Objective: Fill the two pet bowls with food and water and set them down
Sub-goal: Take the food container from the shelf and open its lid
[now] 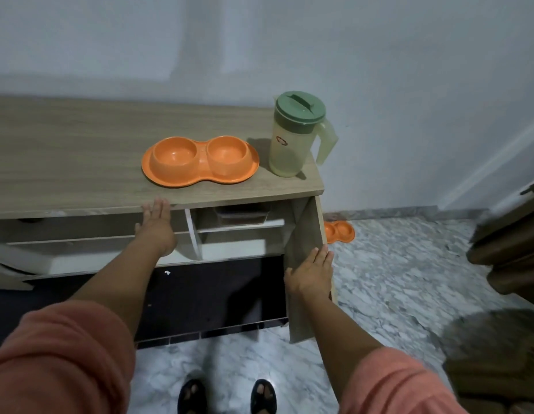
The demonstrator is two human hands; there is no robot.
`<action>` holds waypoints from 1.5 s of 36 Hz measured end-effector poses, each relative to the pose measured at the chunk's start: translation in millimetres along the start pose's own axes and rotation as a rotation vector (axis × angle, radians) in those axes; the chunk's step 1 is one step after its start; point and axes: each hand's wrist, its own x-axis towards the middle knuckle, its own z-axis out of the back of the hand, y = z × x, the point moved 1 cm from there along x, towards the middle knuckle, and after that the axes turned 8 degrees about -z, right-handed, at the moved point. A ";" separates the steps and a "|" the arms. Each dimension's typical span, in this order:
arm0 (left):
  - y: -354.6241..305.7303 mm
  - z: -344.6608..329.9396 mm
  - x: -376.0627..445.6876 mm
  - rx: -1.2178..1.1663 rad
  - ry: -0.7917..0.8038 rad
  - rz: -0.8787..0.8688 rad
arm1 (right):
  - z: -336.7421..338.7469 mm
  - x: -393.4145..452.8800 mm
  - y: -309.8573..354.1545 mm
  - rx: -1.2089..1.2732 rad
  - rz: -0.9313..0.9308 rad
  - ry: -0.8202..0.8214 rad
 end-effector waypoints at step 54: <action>-66.8 -162.8 151.5 -0.943 -0.349 0.117 | -122.3 197.4 139.9 1.283 -0.035 0.093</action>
